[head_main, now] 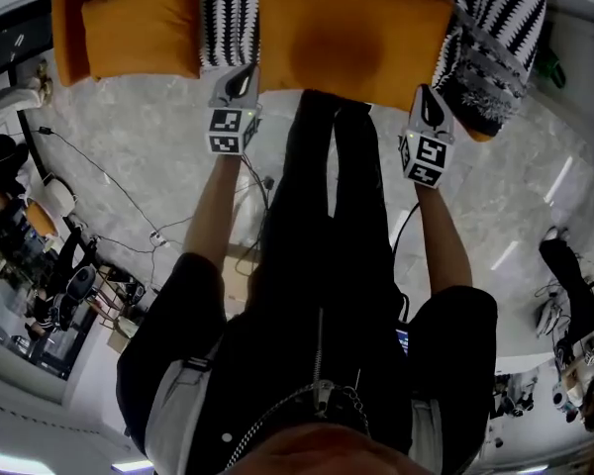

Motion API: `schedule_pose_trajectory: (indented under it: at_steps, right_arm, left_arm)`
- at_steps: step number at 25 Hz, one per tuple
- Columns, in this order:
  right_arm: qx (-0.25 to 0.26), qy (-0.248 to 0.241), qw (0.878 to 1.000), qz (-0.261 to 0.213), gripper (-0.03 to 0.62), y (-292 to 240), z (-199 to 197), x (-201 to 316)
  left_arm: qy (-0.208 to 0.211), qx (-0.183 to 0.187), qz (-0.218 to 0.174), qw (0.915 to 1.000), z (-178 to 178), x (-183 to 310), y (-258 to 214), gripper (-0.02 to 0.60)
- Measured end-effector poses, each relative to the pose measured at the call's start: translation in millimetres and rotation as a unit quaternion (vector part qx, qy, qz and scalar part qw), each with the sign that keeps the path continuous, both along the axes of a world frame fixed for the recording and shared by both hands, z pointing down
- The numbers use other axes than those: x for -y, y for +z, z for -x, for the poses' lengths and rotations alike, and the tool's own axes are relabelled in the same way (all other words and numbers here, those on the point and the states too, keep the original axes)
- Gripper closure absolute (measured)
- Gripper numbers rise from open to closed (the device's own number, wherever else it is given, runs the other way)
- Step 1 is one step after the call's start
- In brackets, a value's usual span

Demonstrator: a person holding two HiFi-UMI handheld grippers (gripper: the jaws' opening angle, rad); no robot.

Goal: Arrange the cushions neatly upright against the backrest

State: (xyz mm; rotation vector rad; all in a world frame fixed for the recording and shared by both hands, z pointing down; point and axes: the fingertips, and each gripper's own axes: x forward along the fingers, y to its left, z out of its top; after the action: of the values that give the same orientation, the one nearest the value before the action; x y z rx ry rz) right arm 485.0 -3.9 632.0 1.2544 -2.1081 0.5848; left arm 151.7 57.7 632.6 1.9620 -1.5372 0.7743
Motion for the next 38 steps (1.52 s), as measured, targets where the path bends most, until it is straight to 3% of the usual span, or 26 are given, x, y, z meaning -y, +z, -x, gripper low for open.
schedule_pose_trajectory:
  at_steps: [6, 11, 17, 21, 29, 32, 38]
  right_arm:
    - [-0.034, 0.004, 0.999, 0.031, 0.589, 37.0, -2.9, -30.9]
    - [-0.051, 0.015, 0.997, 0.054, 0.589, 66.5, -11.6, -41.4]
    - [-0.095, 0.025, 0.994, 0.053, 0.589, 95.8, -32.9, -45.1]
    - [-0.118, 0.023, 0.991, 0.065, 0.580, 119.3, -43.6, -53.4]
    - [-0.182, -0.008, 0.980, 0.081, 0.497, 158.5, -85.7, -91.8]
    - [-0.202, -0.021, 0.975, 0.092, 0.496, 171.9, -95.7, -102.4]
    - [-0.214, -0.045, 0.965, 0.145, 0.431, 210.4, -109.7, -126.0]
  left_arm:
    - [-0.013, 0.009, 0.043, 0.9990, 27.6, -29.4, 39.8, 0.578]
    - [0.012, 0.016, 0.079, 0.9967, 27.8, -52.6, 83.3, 0.578]
    - [0.041, 0.039, 0.095, 0.9938, 26.5, -72.2, 122.6, 0.571]
    - [0.057, 0.060, 0.101, 0.9914, 37.2, -81.8, 150.0, 0.515]
    - [0.065, 0.069, 0.116, 0.9887, 40.8, -110.5, 179.2, 0.445]
    - [0.067, 0.069, 0.128, 0.9871, 43.4, -123.0, 189.8, 0.430]
    - [0.086, 0.078, 0.162, 0.9799, 41.9, -143.4, 212.5, 0.395]
